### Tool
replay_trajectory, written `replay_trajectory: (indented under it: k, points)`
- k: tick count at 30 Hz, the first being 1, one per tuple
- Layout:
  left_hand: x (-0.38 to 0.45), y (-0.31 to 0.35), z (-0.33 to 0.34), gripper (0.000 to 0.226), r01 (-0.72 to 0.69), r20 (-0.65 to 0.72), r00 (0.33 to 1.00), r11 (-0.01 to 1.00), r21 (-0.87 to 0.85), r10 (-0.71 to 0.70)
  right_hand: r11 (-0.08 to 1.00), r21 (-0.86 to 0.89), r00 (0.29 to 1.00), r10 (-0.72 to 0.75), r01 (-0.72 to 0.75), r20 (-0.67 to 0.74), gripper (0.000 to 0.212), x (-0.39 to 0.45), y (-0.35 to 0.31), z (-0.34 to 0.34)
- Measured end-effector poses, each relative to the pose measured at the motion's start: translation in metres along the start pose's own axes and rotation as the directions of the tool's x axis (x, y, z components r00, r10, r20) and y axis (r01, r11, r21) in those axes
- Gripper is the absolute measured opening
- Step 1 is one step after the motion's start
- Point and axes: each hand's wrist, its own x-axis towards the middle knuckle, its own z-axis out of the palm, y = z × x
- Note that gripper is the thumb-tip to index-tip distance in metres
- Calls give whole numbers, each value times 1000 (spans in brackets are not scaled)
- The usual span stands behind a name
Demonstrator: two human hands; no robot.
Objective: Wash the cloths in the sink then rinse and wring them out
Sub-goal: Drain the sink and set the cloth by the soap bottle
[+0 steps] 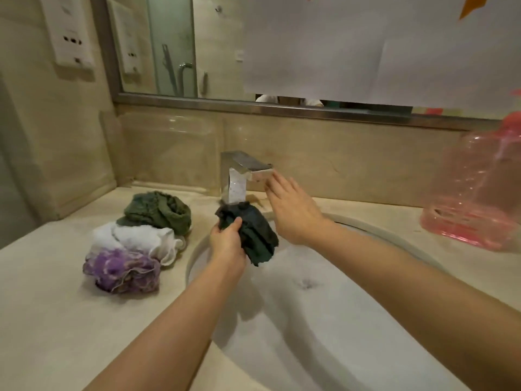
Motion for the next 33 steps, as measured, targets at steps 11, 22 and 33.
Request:
replay_trajectory:
  k: [11, 22, 33]
  points:
    - [0, 4, 1, 48, 5, 52, 999, 998, -67, -2, 955, 206, 972, 189, -215, 137, 49, 51, 11, 12]
    - [0, -3, -1, 37, -52, 48, 998, 991, 126, 46, -491, 836, 846, 313, -245, 432, 20, 0, -59, 49]
    - [-12, -11, 9, 15, -98, 123, 992, 850, 518, 39, -358, 895, 690, 578, -265, 435, 29, 3, -55, 70]
